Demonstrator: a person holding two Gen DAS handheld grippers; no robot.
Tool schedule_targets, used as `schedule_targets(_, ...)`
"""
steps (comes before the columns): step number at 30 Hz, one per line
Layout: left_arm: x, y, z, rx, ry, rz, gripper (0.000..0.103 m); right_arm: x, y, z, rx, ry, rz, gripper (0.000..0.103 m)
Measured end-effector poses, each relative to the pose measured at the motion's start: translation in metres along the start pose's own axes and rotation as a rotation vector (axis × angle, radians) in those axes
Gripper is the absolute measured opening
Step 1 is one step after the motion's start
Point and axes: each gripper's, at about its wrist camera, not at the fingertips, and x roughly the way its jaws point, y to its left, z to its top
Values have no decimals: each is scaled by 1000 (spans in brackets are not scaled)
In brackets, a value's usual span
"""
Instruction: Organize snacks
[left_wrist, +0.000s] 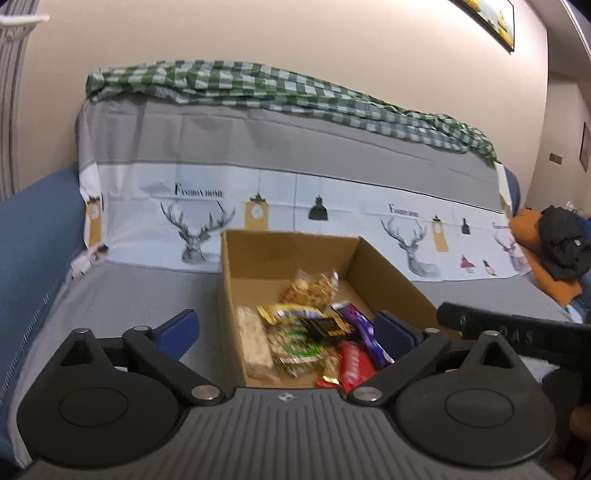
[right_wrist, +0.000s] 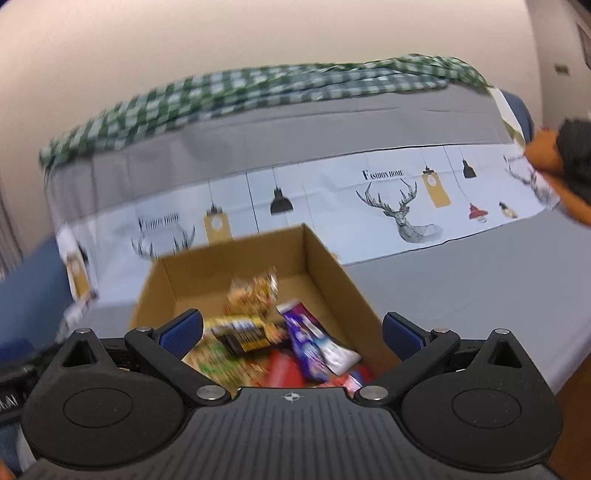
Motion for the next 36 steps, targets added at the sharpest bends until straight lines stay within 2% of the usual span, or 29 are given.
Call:
schedule_targets(3, 0, 2, -14, -33, 33, -27, 102, -9, -9, -14, -33, 32, 17, 102)
schedule_targets(6, 4, 3, -27, -53, 93, -14, 102, -13, -18, -28, 12, 68, -2, 102)
schedule_targets(9, 7, 3, -36, -48, 133, 24, 102, -18, -21, -35, 19, 11, 23, 102)
schedule_targets(11, 7, 2, -39, -33, 136, 32, 102, -13, -21, -36, 22, 37, 28, 102)
schedule_targets(22, 12, 2, -39, -36, 169, 47, 102, -14, -6, -39, -35, 7, 64, 102)
schedule_targets(36, 15, -3, -39, -41, 193, 56, 102, -13, -13, -38, -11, 1, 68, 102)
